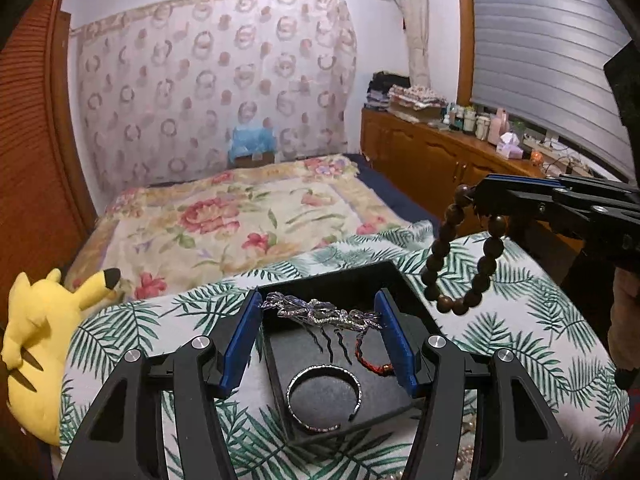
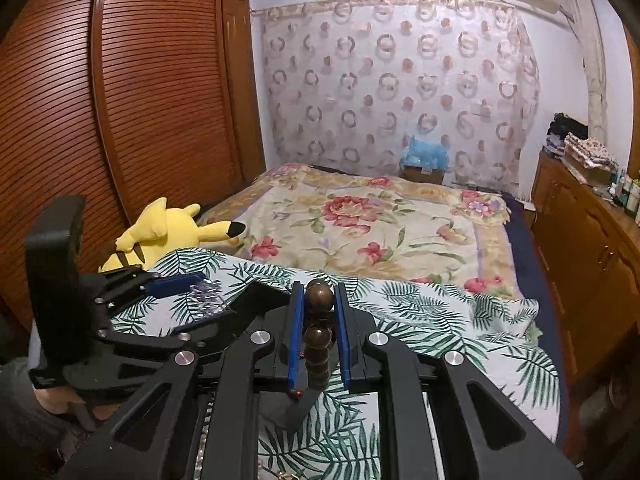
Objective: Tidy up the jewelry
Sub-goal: 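Release the hairpins into the black box with the left tool while the right tool carries the bead bracelet, then lower the bead bracelet into the black box and open the right tool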
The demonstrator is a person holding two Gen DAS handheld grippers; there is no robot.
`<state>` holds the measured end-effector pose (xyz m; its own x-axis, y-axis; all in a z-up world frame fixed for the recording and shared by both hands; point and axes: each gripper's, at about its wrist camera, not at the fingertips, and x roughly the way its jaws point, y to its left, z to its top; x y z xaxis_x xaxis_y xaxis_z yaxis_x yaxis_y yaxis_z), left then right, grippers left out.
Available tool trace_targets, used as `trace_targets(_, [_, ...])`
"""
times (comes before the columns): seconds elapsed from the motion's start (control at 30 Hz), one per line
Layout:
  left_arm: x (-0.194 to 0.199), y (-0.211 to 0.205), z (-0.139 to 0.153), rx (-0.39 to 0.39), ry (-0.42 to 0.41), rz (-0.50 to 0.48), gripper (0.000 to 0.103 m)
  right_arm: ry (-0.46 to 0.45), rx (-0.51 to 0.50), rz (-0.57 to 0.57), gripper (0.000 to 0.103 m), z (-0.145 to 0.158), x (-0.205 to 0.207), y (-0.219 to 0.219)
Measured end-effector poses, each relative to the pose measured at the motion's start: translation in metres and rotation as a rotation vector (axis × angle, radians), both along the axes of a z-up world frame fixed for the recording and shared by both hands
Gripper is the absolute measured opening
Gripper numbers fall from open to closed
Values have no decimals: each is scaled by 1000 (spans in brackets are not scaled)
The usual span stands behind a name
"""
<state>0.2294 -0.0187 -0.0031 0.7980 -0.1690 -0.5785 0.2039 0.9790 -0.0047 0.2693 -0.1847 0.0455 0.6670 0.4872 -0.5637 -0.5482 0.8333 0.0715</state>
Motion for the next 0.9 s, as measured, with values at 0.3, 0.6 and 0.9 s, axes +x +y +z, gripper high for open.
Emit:
trace_targets(0.3, [-12, 13, 4, -26, -1, 2, 65, 20, 8, 42, 17, -7, 1, 18])
trace_targets(0.6, [-50, 36, 3, -22, -16, 22, 66, 19, 23, 72, 17, -11, -2, 36])
trace_targets(0.9, [-82, 52, -24, -44, 49, 29, 69, 101, 5, 94, 19, -38, -3, 44])
